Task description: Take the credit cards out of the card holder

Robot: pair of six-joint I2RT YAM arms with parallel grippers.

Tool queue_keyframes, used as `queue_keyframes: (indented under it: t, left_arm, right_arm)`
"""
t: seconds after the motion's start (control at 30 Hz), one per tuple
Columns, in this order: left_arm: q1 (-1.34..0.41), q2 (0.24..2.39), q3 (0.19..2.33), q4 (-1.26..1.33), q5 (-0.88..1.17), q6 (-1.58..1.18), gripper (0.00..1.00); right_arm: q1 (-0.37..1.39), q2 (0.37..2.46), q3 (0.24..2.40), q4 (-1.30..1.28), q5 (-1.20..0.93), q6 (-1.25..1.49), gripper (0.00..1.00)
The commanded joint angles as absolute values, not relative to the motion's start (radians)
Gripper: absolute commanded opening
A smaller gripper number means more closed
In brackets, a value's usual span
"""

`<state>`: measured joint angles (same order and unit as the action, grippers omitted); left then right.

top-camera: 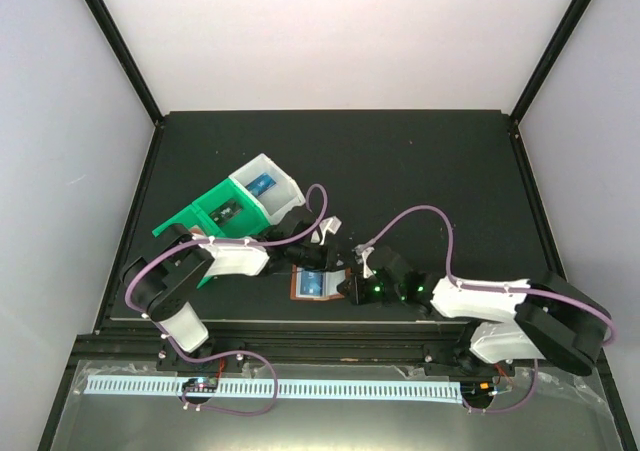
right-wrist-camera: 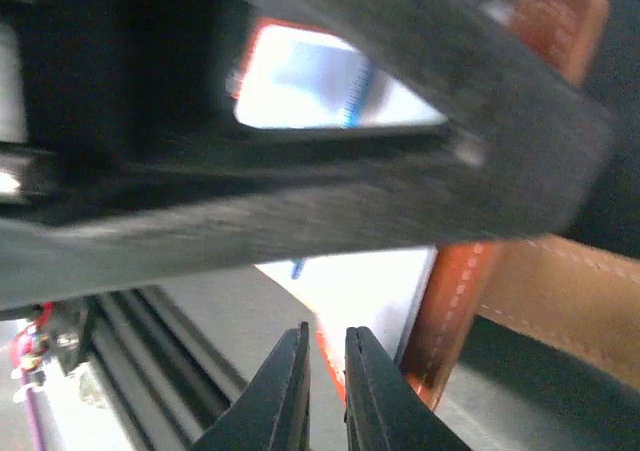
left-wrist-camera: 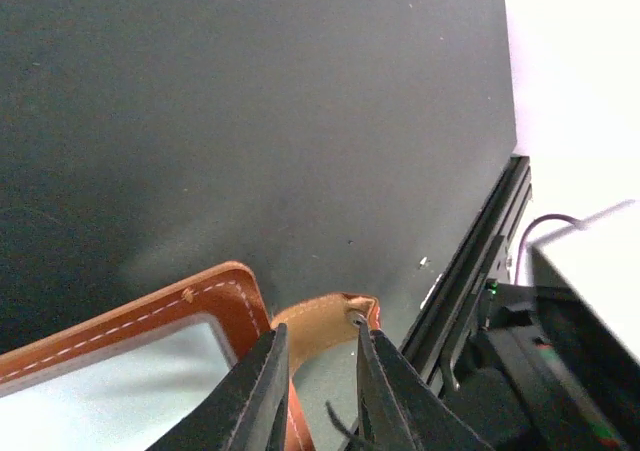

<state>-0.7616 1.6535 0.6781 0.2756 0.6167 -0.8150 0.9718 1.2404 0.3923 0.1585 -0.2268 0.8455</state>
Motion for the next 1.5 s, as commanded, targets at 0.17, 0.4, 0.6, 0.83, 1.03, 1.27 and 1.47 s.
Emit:
queue_keyframes:
  t: [0.17, 0.4, 0.6, 0.83, 1.03, 1.27, 1.47]
  left_arm:
    - [-0.71, 1.497, 0.707, 0.083, 0.515, -0.746, 0.3]
    - [-0.695, 1.372, 0.616, -0.065, 0.407, -0.701, 0.29]
    - [-0.696, 1.271, 0.49, -0.102, 0.341, -0.684, 0.19]
    - [-0.694, 1.258, 0.449, -0.09, 0.302, -0.677, 0.18]
    - [-0.687, 1.32, 0.435, -0.06, 0.321, -0.681, 0.18]
    - [-0.684, 1.352, 0.413, -0.025, 0.317, -0.677, 0.15]
    - [-0.685, 1.35, 0.416, -0.024, 0.312, -0.674, 0.14]
  right_arm:
    - [0.98, 1.329, 0.382, 0.125, -0.08, 0.879, 0.13]
    - [0.98, 1.366, 0.365, 0.148, -0.071, 0.861, 0.13]
    - [0.98, 1.355, 0.421, 0.123, -0.127, 0.848, 0.13]
    - [0.98, 1.387, 0.563, 0.094, -0.187, 0.825, 0.16]
    - [0.979, 1.513, 0.664, 0.034, -0.17, 0.842, 0.17]
    - [0.949, 1.561, 0.588, 0.074, -0.141, 0.851, 0.17]
    - [0.923, 1.599, 0.459, 0.2, -0.153, 0.879, 0.17]
